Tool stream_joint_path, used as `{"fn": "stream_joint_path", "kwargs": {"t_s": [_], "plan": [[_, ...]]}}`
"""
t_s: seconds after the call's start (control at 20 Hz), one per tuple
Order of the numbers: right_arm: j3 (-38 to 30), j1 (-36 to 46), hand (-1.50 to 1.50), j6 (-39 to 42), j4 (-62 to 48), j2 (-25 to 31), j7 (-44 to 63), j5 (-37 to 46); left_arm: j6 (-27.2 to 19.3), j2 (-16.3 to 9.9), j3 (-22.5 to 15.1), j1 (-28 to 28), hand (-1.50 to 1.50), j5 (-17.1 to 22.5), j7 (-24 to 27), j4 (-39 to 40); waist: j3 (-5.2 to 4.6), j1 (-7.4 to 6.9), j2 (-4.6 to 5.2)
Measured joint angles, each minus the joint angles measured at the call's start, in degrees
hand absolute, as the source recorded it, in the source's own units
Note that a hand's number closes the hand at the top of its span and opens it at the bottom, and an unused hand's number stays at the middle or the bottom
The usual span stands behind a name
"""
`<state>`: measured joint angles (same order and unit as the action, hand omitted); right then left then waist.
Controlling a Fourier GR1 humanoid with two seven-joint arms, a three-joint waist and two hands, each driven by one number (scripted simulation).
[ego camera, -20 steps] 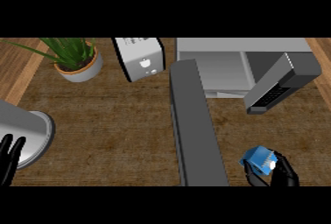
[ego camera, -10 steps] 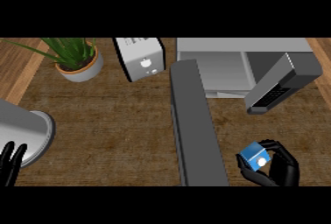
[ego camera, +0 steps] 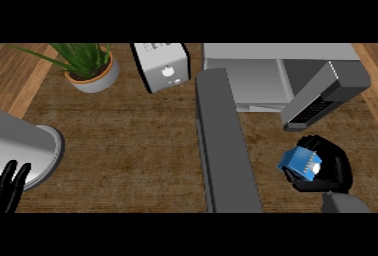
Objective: Pick up the milk, place it into the microwave and close the microwave
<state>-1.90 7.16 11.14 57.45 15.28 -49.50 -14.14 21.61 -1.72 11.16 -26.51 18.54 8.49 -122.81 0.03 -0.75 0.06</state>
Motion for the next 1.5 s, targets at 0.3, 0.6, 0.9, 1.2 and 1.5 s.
{"fn": "stream_joint_path", "kwargs": {"t_s": [0.3, 0.6, 0.9, 1.2, 1.5], "plan": [[1.5, 1.1, 1.5, 0.7, 5.4, -0.7, 4.3, 1.1, -0.3, 0.6, 0.4, -0.2, -1.5, 0.5, -1.2, -0.9, -0.04, 0.42, -0.12], [2.9, 5.6, 1.5, -6.5, 9.9, -2.8, 12.0, 5.3, 0.6, -0.1, 2.7, -0.3, -1.5, 2.9, -3.0, -1.4, -0.05, 0.33, -0.12], [3.2, 15.3, 1.5, -12.7, 4.9, -5.6, 18.5, 9.6, 1.2, -0.5, 5.0, 0.4, -1.5, 4.1, -3.6, -1.1, -0.04, 0.02, -0.03], [0.0, 28.9, 1.5, -13.5, -11.1, -6.0, 17.4, 11.3, 1.2, 0.2, 4.7, 2.6, -1.5, 2.2, -3.4, 1.0, -0.01, -0.56, 0.23], [-2.9, 39.3, 1.5, -14.5, -27.1, -6.3, 11.8, 13.0, 2.9, -1.2, 6.0, 4.8, -1.5, 3.3, -2.9, 4.0, 0.04, -1.41, 0.6]]}}
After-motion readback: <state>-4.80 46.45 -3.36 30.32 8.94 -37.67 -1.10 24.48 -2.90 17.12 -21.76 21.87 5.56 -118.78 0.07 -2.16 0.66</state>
